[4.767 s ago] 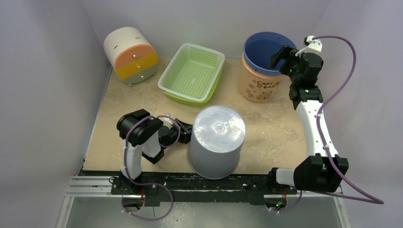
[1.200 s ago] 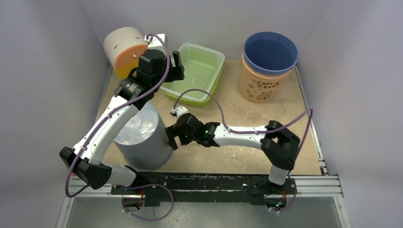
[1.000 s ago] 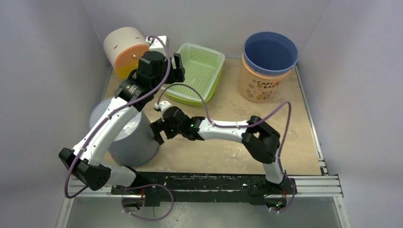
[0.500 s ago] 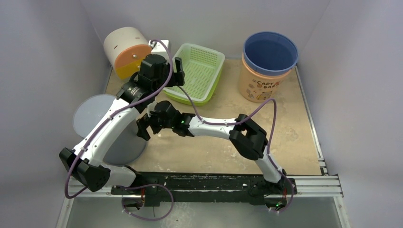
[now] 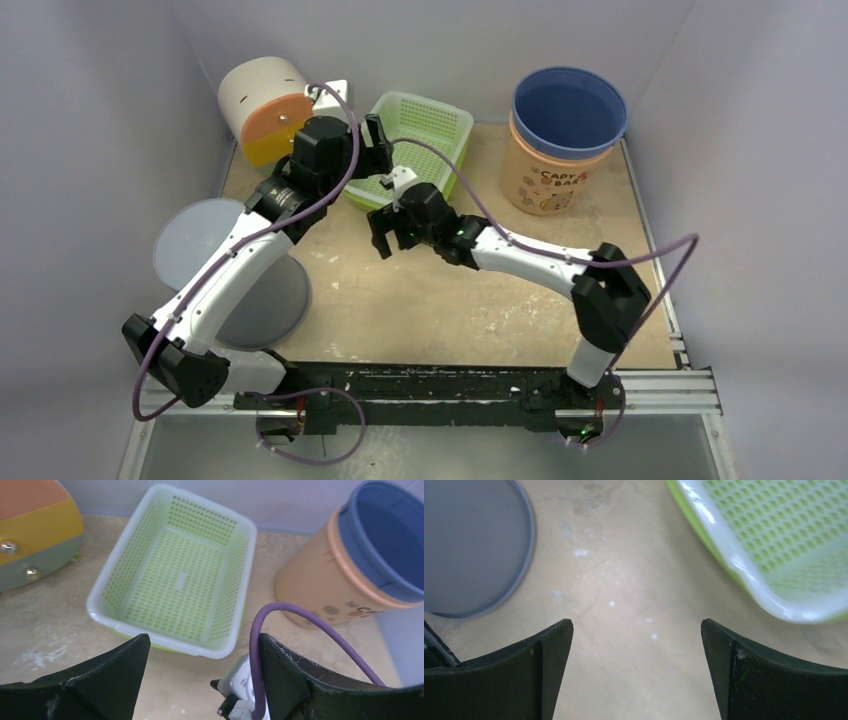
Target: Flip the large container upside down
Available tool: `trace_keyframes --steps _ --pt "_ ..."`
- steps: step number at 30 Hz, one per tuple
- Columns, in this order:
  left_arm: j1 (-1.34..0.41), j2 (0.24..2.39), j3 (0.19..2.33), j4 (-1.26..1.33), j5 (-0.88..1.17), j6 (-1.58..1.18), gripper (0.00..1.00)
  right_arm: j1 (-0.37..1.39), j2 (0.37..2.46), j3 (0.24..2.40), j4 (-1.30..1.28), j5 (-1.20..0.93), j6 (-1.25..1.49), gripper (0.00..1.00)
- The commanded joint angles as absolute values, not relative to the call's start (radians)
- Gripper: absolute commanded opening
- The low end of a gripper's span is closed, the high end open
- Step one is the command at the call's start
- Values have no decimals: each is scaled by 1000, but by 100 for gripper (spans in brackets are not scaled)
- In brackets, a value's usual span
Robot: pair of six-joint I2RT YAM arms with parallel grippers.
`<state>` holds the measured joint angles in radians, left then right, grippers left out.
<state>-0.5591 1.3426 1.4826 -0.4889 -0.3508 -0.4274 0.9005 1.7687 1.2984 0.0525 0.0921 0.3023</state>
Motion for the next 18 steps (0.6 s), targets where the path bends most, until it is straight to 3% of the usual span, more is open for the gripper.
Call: trace_keyframes --steps 1,7,12,18 --pt "-513 1268 1411 -458 -506 -486 75 799 1568 1228 -21 293 351 100" --pt "-481 1296 1318 -378 -481 -538 75 682 1436 1289 -129 447 283 100" --pt "-377 1269 1261 -336 -502 -555 75 535 1406 1357 -156 433 258 100" --pt "-254 1241 1237 -187 -386 -643 75 506 1421 1368 -135 366 229 100"
